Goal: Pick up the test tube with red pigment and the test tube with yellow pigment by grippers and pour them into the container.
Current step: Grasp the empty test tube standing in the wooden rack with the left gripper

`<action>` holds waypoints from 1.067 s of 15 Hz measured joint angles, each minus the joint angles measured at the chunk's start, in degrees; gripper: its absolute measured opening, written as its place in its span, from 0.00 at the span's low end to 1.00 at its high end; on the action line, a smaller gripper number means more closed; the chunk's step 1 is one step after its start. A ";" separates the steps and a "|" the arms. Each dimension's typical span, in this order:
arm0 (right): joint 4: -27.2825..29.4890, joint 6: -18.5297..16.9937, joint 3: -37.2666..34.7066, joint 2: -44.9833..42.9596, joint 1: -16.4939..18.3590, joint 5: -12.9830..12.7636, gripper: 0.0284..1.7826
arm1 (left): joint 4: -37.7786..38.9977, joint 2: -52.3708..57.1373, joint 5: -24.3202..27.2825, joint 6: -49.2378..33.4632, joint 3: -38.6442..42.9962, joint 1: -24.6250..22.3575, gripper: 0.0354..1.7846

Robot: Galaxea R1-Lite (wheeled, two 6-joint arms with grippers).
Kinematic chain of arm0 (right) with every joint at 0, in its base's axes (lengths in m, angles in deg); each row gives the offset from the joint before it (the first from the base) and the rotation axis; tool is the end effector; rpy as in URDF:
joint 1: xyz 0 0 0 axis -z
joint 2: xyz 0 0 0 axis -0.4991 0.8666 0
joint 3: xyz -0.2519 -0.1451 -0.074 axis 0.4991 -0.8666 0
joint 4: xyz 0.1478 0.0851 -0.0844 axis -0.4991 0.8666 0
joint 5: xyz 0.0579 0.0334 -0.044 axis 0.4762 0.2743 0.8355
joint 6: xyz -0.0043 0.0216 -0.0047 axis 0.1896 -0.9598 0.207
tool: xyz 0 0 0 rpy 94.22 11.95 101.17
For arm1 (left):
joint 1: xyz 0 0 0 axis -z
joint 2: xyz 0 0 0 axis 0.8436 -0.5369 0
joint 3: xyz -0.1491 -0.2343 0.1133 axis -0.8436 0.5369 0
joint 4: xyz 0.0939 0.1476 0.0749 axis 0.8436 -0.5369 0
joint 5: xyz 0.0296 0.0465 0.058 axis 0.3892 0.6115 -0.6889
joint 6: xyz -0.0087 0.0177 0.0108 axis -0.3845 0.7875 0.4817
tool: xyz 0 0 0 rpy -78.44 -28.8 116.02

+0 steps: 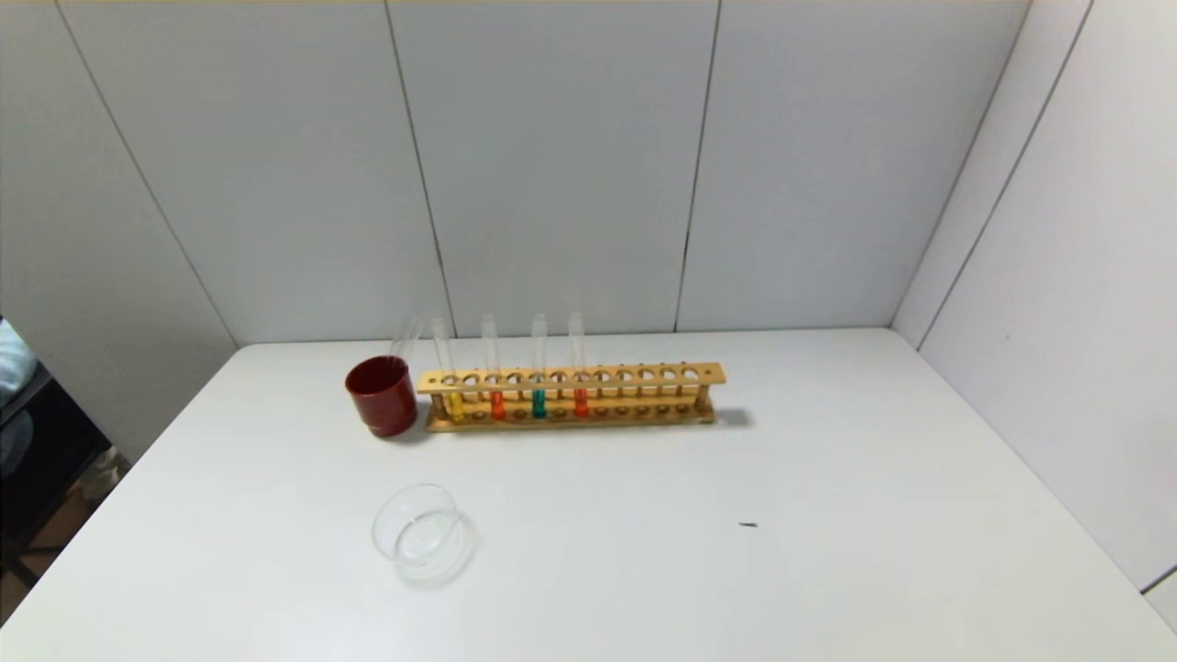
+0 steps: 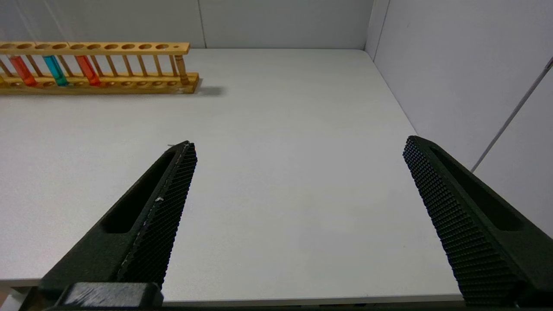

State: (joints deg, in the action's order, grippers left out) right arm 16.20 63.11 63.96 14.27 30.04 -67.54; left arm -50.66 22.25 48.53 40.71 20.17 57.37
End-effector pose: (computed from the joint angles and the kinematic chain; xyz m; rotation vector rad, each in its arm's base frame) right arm -0.0227 0.0002 0.0756 -0.0043 -0.0028 0.0040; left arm -0.0254 -0.0001 0.0771 0.0076 0.0372 -0.0007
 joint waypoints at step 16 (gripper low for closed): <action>0.00 0.00 0.00 0.00 0.00 0.00 0.98 | -8.73 -6.16 13.87 -1.93 -19.82 0.11 0.98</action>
State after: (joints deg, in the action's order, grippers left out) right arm 16.20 63.11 63.96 14.27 30.04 -67.54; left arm -59.39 16.09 62.40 38.79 0.35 57.48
